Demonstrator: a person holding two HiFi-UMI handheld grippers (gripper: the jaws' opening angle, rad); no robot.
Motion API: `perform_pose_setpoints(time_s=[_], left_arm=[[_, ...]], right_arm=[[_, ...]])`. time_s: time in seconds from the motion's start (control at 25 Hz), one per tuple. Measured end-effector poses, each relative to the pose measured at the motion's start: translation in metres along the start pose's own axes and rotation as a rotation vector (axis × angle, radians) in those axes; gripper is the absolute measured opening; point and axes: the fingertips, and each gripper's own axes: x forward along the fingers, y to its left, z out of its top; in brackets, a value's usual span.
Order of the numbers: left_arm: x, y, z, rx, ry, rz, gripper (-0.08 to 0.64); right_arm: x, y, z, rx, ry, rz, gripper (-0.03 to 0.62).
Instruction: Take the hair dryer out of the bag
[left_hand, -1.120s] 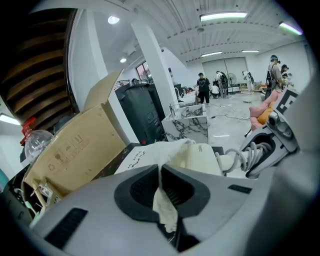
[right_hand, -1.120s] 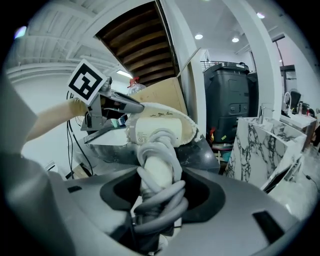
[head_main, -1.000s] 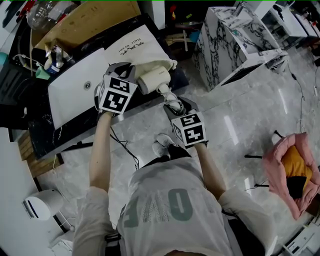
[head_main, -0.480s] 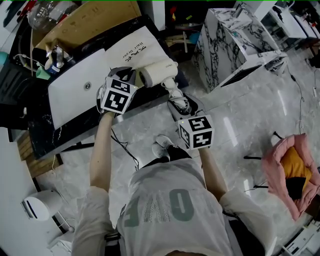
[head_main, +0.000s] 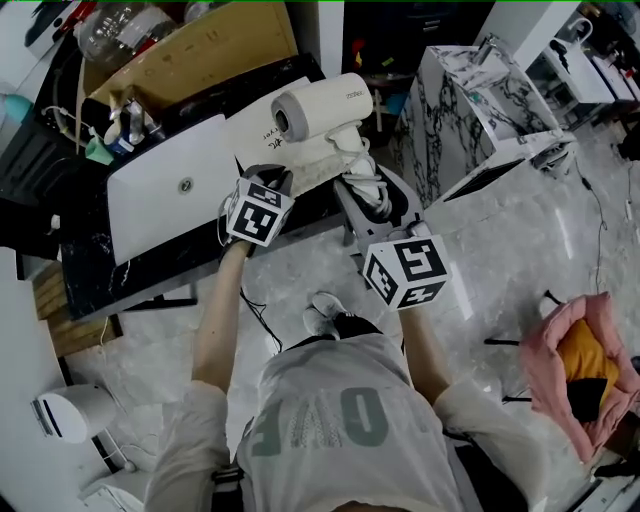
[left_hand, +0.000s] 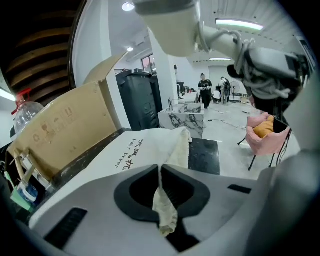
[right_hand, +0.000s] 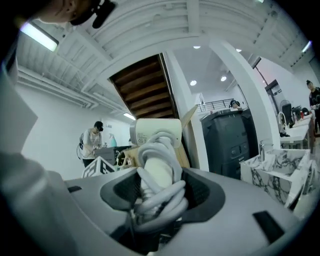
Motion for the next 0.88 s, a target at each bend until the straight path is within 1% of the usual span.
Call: perform_pose_setpoints(time_s=[0.12,0.24,0.4,0.56,0.6,0.68,0.76,0.84,0.88], left_arm=[[0.002,-0.005,-0.001,-0.077,-0.013,-0.026,0.046],[-0.006,-0.011,0.002,-0.152,-0.043,-0.051,0.116],[-0.017,-0.013,0.008,-0.179,-0.073,-0.052,0.121],[-0.026,-0.008,0.012,-0.193,-0.100,-0.032,0.121],[-0.032,-0.004,0.015,-0.196,-0.118,-0.012,0.121],[-0.052,0.011,0.026,-0.206,-0.186,0.061,0.121],[-0.085,0.033,0.045,-0.237,-0.298,0.166,0.112],[-0.127,0.058,0.062,-0.282,-0.421,0.288,0.076],[-0.149,0.070,0.069,-0.295,-0.474,0.350,0.074]], right_arm=[[0.002,0.011,0.028,-0.005,-0.110,0.035,0.249],[0.002,0.024,0.051,-0.005,-0.204,0.075,0.249],[0.000,0.035,0.072,-0.006,-0.289,0.111,0.249],[0.002,0.042,0.078,-0.005,-0.317,0.123,0.249],[0.004,0.044,0.078,-0.006,-0.318,0.128,0.249],[0.007,0.049,0.079,-0.007,-0.318,0.143,0.249],[0.010,0.054,0.081,-0.011,-0.318,0.162,0.250],[0.015,0.060,0.085,-0.015,-0.320,0.186,0.249],[0.018,0.064,0.087,-0.016,-0.319,0.200,0.249]])
